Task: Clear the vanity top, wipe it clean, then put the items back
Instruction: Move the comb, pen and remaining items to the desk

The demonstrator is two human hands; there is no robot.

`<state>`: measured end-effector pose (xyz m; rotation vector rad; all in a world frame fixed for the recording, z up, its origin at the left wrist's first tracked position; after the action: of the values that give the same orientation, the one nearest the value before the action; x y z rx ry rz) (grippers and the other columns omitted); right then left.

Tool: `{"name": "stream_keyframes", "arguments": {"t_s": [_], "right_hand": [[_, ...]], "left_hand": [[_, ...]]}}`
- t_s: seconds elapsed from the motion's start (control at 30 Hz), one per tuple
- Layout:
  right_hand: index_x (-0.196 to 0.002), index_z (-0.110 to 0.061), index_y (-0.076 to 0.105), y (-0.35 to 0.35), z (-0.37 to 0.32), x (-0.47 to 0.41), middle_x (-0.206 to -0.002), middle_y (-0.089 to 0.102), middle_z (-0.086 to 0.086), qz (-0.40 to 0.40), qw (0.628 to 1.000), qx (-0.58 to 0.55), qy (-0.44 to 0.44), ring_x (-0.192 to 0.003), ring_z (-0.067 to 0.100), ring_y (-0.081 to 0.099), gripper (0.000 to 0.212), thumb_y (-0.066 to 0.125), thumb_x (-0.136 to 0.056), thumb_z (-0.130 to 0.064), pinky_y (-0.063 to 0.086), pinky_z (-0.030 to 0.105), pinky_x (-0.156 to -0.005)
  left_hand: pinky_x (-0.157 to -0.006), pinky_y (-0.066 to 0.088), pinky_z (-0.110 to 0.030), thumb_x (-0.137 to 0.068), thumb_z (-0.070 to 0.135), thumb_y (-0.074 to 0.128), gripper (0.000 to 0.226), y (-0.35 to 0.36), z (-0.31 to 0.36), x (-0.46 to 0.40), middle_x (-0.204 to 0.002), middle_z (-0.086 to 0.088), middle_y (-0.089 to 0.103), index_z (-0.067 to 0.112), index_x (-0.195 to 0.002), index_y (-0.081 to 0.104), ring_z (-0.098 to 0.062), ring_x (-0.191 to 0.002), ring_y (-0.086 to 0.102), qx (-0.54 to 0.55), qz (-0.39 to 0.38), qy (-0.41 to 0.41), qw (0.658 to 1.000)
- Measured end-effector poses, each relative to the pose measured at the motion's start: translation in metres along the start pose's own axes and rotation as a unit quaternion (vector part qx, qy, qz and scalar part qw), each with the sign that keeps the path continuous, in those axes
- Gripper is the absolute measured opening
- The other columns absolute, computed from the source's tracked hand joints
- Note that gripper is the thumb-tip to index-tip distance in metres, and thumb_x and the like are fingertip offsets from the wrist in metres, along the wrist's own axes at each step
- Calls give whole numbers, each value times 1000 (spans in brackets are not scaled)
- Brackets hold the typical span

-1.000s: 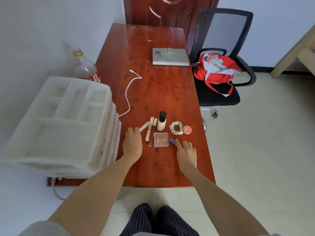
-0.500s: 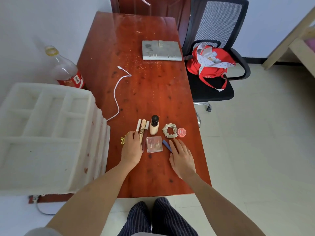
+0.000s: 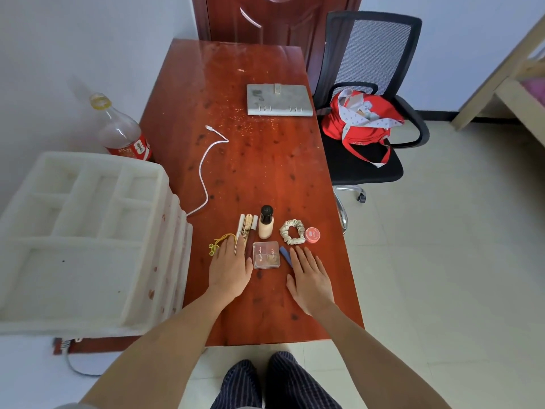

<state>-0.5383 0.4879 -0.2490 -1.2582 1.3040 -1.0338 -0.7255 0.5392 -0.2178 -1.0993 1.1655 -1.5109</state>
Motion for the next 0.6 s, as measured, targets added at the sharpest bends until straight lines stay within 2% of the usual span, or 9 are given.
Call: {"name": "stream_keyframes", "arguments": {"t_s": [0.1,0.33,0.47,0.6], "right_hand": [[-131,-17,52,-4,1,1,-130,58,4,6,1000,-6,0,-120,24,54,57,65,-81,-40,41,38,-97],[-130,-17,52,-18,4,1,-133,56,6,14,1000,-3,-8,-122,26,52,57,67,-79,-39,44,40,-96],[-129,-16,53,-36,5,-9,-133,55,9,37,998,0,-43,-124,29,50,58,70,-77,-37,46,42,-95],[-124,-17,58,-61,6,-31,-130,57,8,65,995,4,-79,-121,29,52,54,71,-76,-38,46,42,-95]], "left_hand": [[-108,30,-33,-97,38,35,56,-6,3,4,-148,-10,30,14,-146,20,-24,-136,30,-6,9,-2,1000],[-105,35,-32,-97,39,35,55,-15,4,16,-145,-7,36,17,-145,22,-22,-132,36,-22,25,6,999],[-108,33,-34,-97,39,36,55,-32,9,21,-146,-9,34,17,-145,22,-23,-134,34,-51,47,12,998],[-102,39,-37,-92,37,49,56,-58,17,26,-140,-14,44,12,-141,34,-28,-128,44,-63,77,-13,995]]}}
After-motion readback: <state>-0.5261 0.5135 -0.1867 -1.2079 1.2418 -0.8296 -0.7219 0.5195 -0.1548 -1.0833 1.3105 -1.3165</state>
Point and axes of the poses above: each hand's wrist, its own x-axis away from the middle knuckle, its own y-axis out of the palm, z = x × y, the point moved 1 cm from there along -x, towards the middle knuckle
